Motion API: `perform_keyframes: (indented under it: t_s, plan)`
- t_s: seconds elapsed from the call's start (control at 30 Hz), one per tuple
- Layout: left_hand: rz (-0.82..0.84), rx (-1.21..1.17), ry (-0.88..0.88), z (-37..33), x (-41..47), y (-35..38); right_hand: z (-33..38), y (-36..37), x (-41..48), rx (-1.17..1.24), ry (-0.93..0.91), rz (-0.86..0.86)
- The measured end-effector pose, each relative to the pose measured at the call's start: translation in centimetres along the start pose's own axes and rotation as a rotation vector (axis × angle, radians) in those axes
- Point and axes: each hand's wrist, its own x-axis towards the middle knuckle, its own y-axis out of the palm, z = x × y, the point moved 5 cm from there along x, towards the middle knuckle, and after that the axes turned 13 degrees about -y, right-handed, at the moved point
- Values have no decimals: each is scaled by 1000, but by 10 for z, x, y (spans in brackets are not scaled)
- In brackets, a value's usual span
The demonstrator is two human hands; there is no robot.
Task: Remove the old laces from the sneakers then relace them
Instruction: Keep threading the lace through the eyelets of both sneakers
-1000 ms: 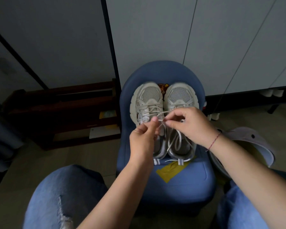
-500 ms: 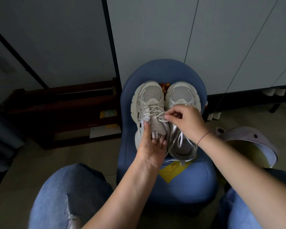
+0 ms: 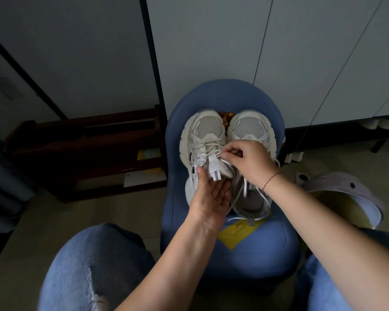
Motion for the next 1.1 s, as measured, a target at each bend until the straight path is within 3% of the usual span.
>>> perform_keyframes:
  t_s: [0.4, 0.93, 1.1]
  plan:
    - [26, -260, -47, -5, -3, 1, 3, 3, 3, 11, 37, 99]
    - [53, -99, -4, -6, -4, 1, -3, 11, 2, 50, 100, 2]
    - [104, -125, -57, -8, -6, 4, -4, 2, 1, 112, 113, 103]
